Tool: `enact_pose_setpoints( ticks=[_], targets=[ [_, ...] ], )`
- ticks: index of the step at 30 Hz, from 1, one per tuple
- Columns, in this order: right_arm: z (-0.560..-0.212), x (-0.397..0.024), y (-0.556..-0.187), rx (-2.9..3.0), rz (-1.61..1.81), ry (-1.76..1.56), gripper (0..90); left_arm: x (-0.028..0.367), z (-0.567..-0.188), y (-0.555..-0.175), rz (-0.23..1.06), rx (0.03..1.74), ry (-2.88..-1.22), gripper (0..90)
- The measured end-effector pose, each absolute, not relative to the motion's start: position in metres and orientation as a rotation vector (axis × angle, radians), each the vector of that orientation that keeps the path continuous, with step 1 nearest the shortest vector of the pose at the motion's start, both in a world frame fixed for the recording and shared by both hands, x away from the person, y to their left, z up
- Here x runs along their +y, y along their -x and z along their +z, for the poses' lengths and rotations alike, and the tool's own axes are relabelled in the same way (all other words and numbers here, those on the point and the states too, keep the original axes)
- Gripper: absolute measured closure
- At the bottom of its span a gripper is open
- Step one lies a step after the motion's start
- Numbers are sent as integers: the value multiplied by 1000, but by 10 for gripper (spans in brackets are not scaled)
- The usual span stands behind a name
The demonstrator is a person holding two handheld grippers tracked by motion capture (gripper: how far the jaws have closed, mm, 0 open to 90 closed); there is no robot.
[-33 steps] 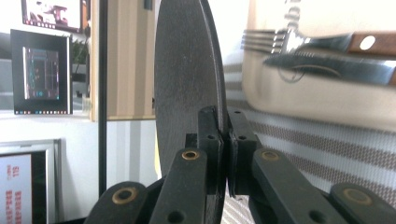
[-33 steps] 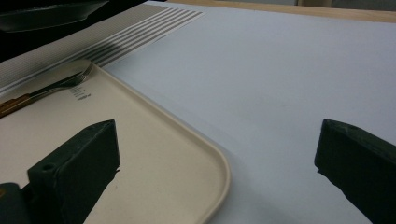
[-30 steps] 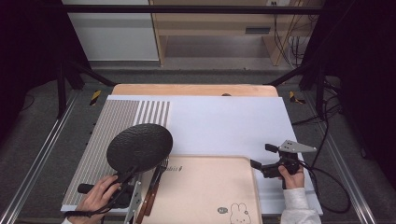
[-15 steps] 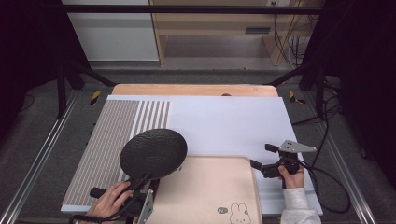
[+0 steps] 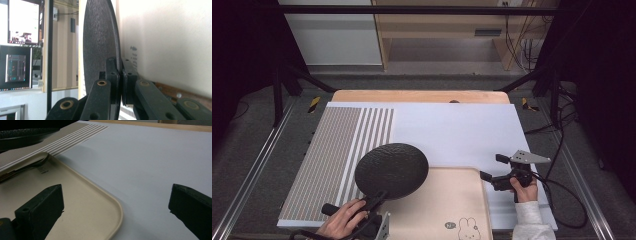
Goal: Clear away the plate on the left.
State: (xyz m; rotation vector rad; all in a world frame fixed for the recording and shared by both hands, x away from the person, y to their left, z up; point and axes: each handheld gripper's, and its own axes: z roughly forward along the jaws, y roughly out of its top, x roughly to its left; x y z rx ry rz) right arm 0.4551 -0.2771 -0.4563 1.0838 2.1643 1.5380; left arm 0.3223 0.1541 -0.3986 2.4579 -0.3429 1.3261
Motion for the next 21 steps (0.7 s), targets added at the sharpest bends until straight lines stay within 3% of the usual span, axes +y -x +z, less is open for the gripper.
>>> enact_pose_setpoints(
  ticks=[21],
  targets=[
    [-456, -278, -455, 2155, 1547, -1086, 3, 113, -397, -305, 1210, -431, -2439, 863]
  ],
)
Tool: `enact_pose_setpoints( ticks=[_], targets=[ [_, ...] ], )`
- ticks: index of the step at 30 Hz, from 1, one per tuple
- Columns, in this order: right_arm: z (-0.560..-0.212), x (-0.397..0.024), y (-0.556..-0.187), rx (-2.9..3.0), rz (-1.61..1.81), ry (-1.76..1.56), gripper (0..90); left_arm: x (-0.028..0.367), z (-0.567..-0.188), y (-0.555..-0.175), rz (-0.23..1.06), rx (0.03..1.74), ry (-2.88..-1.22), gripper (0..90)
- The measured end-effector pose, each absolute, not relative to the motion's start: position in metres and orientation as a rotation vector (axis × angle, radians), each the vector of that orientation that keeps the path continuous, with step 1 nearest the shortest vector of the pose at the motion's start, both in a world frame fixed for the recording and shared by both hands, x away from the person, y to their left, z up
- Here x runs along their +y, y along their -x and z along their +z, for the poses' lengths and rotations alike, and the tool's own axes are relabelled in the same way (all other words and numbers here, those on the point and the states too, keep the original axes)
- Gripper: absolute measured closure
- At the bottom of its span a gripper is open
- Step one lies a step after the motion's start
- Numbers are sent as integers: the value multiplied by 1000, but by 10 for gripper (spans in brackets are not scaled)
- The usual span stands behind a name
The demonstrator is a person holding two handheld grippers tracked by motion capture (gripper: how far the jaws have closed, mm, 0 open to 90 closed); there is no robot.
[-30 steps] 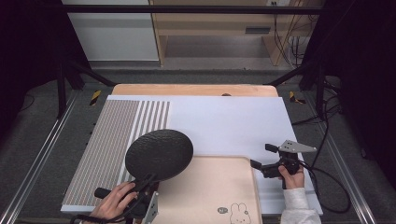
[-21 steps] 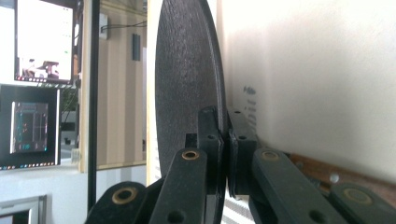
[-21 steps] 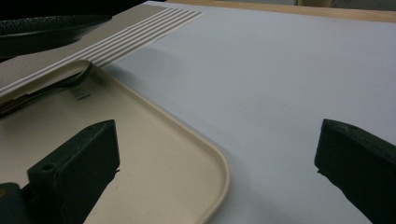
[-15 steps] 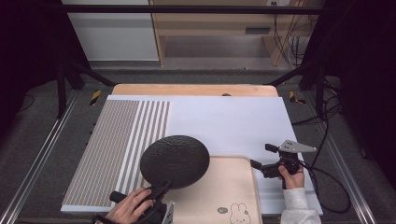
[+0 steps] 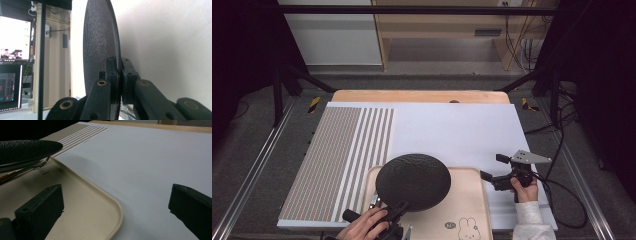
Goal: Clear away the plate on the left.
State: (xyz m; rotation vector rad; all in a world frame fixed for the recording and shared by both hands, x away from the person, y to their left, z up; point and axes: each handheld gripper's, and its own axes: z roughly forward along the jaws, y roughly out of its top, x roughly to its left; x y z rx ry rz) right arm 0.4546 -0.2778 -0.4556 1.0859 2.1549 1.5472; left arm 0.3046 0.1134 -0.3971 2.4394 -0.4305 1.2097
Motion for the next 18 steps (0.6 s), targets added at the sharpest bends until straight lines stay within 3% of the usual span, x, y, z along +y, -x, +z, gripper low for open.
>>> enact_pose_setpoints(
  ticks=[18],
  targets=[
    [-455, -278, -454, 2155, 1545, -1088, 3, 98, -413, -297, 1128, -462, -2476, 863]
  ],
)
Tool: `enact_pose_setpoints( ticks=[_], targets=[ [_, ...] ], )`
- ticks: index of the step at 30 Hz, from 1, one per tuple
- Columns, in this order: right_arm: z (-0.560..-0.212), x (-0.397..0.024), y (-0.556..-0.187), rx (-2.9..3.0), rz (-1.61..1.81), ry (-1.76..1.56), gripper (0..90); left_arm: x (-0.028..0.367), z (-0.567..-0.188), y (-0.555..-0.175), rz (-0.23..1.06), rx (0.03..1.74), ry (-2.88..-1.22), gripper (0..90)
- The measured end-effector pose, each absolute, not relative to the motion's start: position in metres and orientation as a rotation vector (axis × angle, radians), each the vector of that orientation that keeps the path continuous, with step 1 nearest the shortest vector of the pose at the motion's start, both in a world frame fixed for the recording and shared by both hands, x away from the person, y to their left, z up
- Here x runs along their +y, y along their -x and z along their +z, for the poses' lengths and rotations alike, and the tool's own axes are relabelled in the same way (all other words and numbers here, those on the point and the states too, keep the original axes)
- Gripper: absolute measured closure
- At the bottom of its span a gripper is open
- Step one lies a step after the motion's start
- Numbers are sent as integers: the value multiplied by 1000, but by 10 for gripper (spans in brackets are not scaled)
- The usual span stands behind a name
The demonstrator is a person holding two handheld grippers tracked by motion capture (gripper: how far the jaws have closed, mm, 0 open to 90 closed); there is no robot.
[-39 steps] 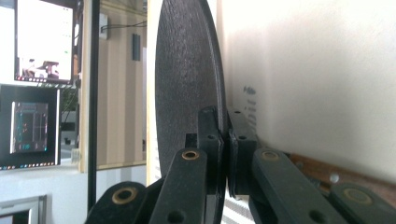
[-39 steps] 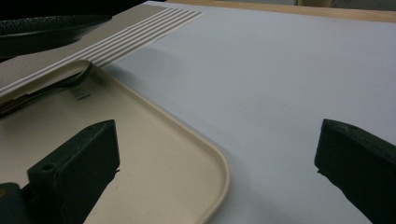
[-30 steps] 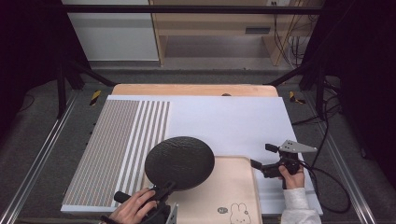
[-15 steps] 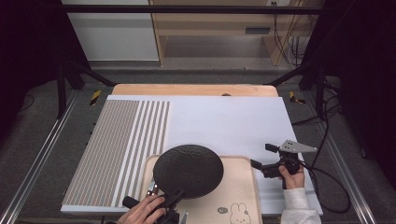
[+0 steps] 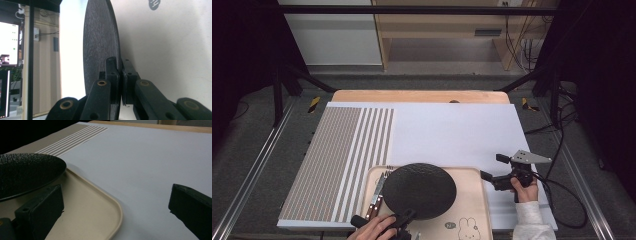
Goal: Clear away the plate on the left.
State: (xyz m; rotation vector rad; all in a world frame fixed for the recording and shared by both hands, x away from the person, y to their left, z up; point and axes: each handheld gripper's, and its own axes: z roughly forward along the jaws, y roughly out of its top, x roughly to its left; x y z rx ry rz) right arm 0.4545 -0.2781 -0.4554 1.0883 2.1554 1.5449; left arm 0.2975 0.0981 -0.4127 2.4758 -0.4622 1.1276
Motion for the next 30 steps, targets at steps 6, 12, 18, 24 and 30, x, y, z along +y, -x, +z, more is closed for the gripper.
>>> enact_pose_setpoints(
  ticks=[6, 12, 18, 24, 30],
  targets=[
    [-455, -278, -454, 2154, 1546, -1087, 3, 96, -417, -295, 1113, -472, -2481, 863],
    [-455, -278, -454, 2154, 1547, -1089, 3, 95, -421, -296, 1091, -470, -2498, 861],
    [-455, -278, -454, 2151, 1550, -1087, 3, 94, -426, -297, 1082, -468, -2506, 861],
    [-455, -278, -454, 2154, 1549, -1088, 3, 92, -429, -295, 1078, -470, -2510, 862],
    [-455, -278, -454, 2154, 1550, -1087, 3, 88, -436, -291, 1067, -507, -2521, 852]
  ],
)
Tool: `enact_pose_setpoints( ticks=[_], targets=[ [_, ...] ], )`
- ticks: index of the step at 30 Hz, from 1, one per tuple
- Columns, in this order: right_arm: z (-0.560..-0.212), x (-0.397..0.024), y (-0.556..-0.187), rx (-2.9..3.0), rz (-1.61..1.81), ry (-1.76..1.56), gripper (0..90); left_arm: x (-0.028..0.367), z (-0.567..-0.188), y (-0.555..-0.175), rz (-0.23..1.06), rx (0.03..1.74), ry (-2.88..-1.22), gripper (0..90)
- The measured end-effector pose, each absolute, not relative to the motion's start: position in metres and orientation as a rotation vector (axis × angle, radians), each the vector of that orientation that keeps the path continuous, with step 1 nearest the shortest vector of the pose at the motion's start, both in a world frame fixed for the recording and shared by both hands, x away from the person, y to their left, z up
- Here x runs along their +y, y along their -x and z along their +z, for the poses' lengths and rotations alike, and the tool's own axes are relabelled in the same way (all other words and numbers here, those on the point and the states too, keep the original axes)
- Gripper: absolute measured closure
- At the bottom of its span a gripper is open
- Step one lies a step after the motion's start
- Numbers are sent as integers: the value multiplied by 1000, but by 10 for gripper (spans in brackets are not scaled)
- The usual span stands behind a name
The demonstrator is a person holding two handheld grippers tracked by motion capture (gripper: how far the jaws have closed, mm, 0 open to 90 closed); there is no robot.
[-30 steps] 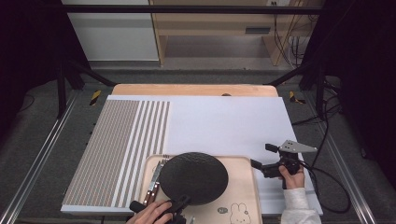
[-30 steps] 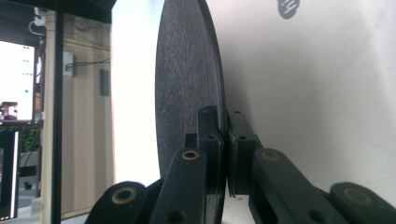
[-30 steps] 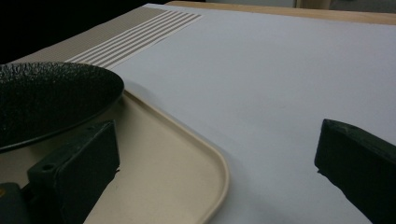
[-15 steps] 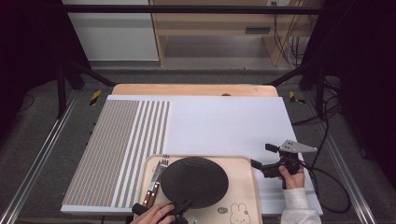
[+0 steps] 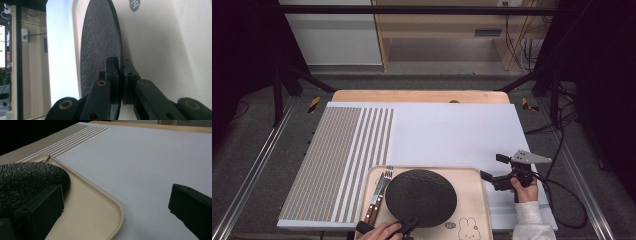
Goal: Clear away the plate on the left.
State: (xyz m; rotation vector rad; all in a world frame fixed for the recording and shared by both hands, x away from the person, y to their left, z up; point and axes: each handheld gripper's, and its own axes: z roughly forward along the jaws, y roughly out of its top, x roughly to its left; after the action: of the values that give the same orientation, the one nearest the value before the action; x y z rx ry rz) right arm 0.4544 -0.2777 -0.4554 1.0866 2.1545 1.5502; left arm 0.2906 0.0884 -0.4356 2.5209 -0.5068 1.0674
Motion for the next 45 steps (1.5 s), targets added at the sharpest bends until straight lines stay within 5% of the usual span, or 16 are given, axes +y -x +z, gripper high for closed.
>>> enact_pose_setpoints(
  ticks=[32, 45],
  targets=[
    [-455, -278, -454, 2150, 1555, -1088, 3, 69, -457, -301, 703, -338, -2636, 542],
    [-455, -278, -454, 2155, 1552, -1087, 3, 76, -430, -317, 471, -54, -2493, 252]
  ],
)
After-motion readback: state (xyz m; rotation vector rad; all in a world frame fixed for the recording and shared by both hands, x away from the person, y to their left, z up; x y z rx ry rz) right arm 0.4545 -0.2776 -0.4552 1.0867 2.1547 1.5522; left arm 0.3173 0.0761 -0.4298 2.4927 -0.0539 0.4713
